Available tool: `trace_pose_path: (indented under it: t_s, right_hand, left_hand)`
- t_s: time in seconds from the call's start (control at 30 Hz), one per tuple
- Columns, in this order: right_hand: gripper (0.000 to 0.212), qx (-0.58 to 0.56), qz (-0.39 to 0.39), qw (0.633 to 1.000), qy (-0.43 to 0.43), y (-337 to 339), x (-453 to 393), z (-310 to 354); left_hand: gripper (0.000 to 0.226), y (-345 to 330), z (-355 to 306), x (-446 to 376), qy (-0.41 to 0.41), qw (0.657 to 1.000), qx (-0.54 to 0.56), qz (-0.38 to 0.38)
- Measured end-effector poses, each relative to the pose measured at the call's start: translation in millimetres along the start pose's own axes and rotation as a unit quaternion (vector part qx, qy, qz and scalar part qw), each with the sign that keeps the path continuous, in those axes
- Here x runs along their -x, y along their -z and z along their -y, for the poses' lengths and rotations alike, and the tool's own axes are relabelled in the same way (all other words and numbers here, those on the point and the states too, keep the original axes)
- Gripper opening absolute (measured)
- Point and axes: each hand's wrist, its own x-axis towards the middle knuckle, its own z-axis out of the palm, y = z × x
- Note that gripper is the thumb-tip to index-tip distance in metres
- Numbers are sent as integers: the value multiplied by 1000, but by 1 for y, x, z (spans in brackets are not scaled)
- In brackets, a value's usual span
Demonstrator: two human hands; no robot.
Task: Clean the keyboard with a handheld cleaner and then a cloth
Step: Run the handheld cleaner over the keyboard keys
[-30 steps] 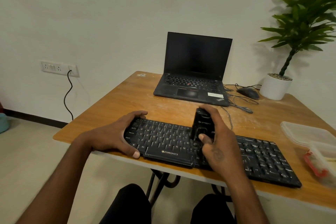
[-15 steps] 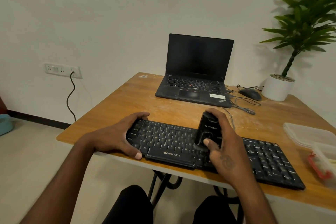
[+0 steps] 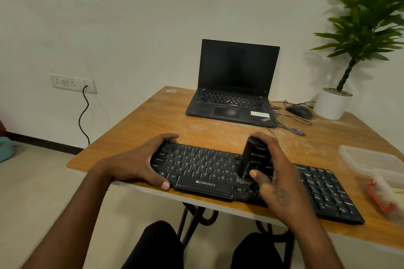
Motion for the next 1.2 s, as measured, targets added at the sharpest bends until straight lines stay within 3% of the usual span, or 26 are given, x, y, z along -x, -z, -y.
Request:
trace_pose_path:
  t_s: [0.3, 0.57, 0.97, 1.2]
  right_hand:
    - [90, 20, 28, 998, 60, -41, 2, 25]
    - [90, 10, 11, 1000, 24, -1, 13, 8]
    - [91, 29, 37, 997, 62, -24, 23, 23]
    - [94, 25, -22, 999, 34, 7, 34, 6]
  left_hand:
    - [124, 0, 1, 1, -2, 1000, 5, 3]
    - [125, 0, 1, 0, -5, 1000, -2, 7]
    - [125, 0, 0, 1, 3, 1000, 5, 3]
    - [126, 0, 1, 1, 0, 1000, 9, 5]
